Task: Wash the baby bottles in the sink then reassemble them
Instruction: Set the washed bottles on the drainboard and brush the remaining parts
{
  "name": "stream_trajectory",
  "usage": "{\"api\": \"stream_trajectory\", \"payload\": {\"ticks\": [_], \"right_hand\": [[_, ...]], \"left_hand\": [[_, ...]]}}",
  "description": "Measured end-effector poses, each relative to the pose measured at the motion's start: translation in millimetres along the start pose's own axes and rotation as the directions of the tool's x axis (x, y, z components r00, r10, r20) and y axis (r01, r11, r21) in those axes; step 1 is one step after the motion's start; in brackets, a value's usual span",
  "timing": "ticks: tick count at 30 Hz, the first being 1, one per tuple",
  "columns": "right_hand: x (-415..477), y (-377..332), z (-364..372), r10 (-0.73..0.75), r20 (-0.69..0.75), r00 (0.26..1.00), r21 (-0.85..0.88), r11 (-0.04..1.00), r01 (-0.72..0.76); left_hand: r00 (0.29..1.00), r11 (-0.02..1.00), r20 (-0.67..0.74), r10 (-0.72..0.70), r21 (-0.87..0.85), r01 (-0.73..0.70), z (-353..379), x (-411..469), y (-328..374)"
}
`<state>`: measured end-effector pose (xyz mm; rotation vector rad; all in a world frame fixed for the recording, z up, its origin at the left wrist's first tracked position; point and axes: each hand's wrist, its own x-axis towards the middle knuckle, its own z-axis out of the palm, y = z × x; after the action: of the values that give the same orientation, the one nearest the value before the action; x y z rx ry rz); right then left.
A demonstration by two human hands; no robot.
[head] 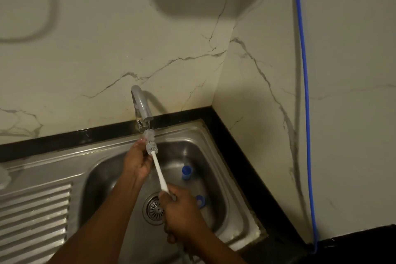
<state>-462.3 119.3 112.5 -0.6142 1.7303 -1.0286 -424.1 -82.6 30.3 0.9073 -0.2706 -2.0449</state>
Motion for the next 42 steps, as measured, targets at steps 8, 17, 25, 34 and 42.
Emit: {"api": "stream_trajectory", "payload": {"ticks": [8, 17, 25, 34, 42], "right_hand": [[1, 29, 2, -0.078, -0.002, 0.997, -0.179, 0.981, 0.077], [12, 5, -13, -0.090, -0.078, 0.993, -0.109, 0.991, 0.081], [13, -4, -8, -0.056, -0.064, 0.996, -0.105, 0.993, 0.049], [1, 6, 5, -0.069, 0.005, 0.998, -0.147, 0.987, 0.069], [22, -19, -15, 0.042, 0.018, 0.999, 0.049, 0.998, -0.043]], "left_hand": [[0.990, 0.994, -0.090, -0.109, -0.004, 0.109, -4, 4, 7], [0.989, 0.978, -0.062, -0.133, 0.157, 0.141, 3, -3, -26], [0.999, 0.964, -0.044, 0.002, 0.264, 0.010, 18, -5, -16], [0.993, 0.984, -0.109, 0.040, 0.176, -0.020, 11, 0, 1], [1.000, 0.927, -0.009, 0.013, 0.374, -0.009, 0, -8, -12]]}}
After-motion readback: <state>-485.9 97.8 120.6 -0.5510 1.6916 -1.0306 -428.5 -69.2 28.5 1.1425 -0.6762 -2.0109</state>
